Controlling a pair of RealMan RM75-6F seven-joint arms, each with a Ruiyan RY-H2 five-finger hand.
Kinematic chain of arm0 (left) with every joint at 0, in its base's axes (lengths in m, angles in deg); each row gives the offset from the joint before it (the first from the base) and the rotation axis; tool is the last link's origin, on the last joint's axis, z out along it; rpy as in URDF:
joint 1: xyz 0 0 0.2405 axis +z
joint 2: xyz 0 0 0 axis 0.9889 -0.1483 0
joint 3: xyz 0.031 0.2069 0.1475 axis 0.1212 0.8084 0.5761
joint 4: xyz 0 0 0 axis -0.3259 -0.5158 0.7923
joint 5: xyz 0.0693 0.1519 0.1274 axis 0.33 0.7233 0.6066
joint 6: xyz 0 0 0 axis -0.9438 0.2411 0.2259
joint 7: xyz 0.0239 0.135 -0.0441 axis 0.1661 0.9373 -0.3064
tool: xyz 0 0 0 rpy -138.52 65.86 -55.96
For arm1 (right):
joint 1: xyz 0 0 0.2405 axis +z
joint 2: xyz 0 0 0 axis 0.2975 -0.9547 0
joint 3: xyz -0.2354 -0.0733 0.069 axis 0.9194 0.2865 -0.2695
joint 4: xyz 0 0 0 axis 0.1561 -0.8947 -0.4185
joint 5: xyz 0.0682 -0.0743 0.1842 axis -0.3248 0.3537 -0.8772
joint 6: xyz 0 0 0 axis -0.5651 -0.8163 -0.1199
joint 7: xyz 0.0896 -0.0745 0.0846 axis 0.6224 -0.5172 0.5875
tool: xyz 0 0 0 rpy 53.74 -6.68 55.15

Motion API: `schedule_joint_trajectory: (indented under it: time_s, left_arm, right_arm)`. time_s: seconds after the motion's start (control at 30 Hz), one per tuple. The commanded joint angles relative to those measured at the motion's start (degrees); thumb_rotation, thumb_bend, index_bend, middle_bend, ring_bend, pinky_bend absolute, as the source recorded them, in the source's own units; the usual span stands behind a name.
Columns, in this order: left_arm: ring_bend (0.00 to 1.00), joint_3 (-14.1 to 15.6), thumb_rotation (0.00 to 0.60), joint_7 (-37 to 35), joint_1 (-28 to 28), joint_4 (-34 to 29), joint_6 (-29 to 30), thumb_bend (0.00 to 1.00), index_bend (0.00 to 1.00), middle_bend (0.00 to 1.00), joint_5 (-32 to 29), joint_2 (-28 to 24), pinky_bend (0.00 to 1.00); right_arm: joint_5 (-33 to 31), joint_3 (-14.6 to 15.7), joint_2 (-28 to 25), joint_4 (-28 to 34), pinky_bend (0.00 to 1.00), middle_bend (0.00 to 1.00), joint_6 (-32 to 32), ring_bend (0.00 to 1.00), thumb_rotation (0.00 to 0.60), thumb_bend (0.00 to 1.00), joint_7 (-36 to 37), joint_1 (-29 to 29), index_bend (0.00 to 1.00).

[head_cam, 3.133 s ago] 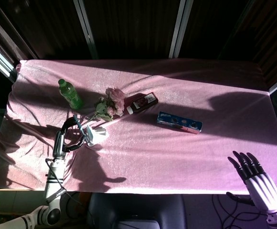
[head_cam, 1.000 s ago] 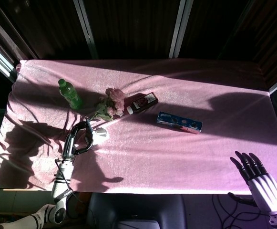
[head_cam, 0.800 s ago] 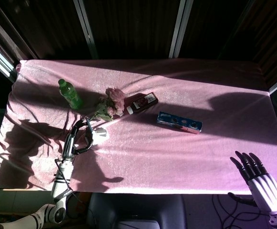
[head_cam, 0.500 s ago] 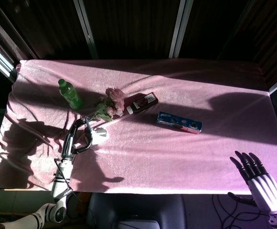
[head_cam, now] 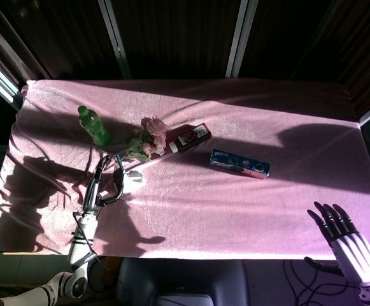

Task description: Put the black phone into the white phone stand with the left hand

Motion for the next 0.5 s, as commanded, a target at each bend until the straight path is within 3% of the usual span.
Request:
schedule_joint_trajectory:
  time_s: [0.03, 0.13, 0.23, 0.3, 0.37, 0.43, 0.5]
  left_arm:
    - [0.00, 0.3, 0.600, -0.6, 0.6, -1.7, 1.3, 0.34, 0.00, 0.00, 0.8, -1.1, 0.00]
    - [0.00, 2.6, 0.600, 0.5, 2.4, -4.5, 4.7, 0.34, 0.00, 0.00, 4.2, -5.1, 0.00]
    - [0.00, 8.3, 0.600, 8.2, 5.3, -8.9, 6.2, 0.36, 0.00, 0.00, 8.9, -14.8, 0.00]
    - [0.00, 14.1, 0.600, 19.1, 7.9, -15.7, 3.8, 0.37, 0.00, 0.00, 10.3, -25.8, 0.00]
    - [0.00, 18.4, 0.600, 33.6, 11.3, -25.1, 2.1, 0.37, 0.00, 0.00, 7.6, -36.1, 0.00]
    - [0.00, 19.3, 0.600, 43.1, 15.1, -31.4, 6.1, 0.37, 0.00, 0.00, 4.5, -40.0, 0.00]
    - [0.00, 19.5, 0.600, 45.2, 18.8, -32.8, 12.8, 0.37, 0.00, 0.00, 5.7, -39.7, 0.00]
  right_arm:
    - [0.0, 0.0, 0.0, 0.0, 0.00, 0.00, 0.0, 0.00, 0.600, 0.24, 0.0, 0.0, 0.00]
    - [0.0, 0.0, -0.1, -0.2, 0.00, 0.00, -0.3, 0.00, 0.600, 0.24, 0.3, -0.2, 0.00]
    - [-0.3, -0.1, -0.1, -0.3, 0.00, 0.00, -0.6, 0.00, 0.600, 0.24, 0.4, -0.4, 0.00]
    - [-0.6, -0.1, 0.0, -0.3, 0.00, 0.00, -0.4, 0.00, 0.600, 0.24, -0.1, -0.4, 0.00]
    - [-1.0, -0.2, 0.3, -0.1, 0.00, 0.00, 0.2, 0.00, 0.600, 0.24, -1.1, -0.4, 0.00]
    - [-1.1, -0.2, 0.6, 0.2, 0.00, 0.00, 0.8, 0.00, 0.600, 0.24, -2.3, -0.3, 0.00]
    - [-1.0, -0.2, 0.8, 0.5, 0.00, 0.00, 1.2, 0.00, 0.600, 0.24, -3.5, -0.3, 0.00]
